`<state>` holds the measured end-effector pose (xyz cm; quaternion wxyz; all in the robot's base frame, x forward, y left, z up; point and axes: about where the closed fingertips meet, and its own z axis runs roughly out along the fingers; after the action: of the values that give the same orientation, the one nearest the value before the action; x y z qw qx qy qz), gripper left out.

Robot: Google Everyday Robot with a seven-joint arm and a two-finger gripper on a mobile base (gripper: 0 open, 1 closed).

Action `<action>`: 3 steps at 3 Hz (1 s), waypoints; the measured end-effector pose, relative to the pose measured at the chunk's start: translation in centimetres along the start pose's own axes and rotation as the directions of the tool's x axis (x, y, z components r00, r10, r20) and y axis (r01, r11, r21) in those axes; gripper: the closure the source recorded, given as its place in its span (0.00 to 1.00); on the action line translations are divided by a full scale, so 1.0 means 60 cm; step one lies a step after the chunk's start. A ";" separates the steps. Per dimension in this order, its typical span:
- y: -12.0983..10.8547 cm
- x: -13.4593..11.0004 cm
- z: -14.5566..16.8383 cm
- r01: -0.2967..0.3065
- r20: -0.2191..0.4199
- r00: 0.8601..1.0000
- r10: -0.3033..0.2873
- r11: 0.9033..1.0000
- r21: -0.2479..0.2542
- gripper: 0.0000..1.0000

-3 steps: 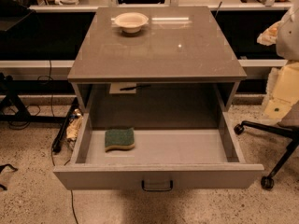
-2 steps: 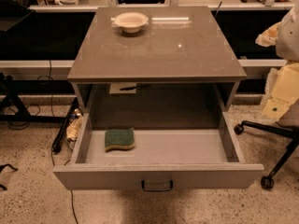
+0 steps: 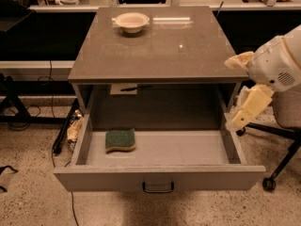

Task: Pick sponge from top drawer and place on counter

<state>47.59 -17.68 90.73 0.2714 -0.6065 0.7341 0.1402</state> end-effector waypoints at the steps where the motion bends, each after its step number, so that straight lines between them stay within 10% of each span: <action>1: 0.008 -0.049 0.072 0.000 0.167 0.986 0.006 0.999 -0.038 0.00; 3: 0.008 -0.066 0.082 0.001 0.196 0.981 0.006 0.999 -0.037 0.00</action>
Offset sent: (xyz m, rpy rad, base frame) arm 0.0083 0.0457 -0.0181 0.1603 -0.0054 0.0381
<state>48.70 -11.72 88.89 0.3309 -0.5938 0.7018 0.2130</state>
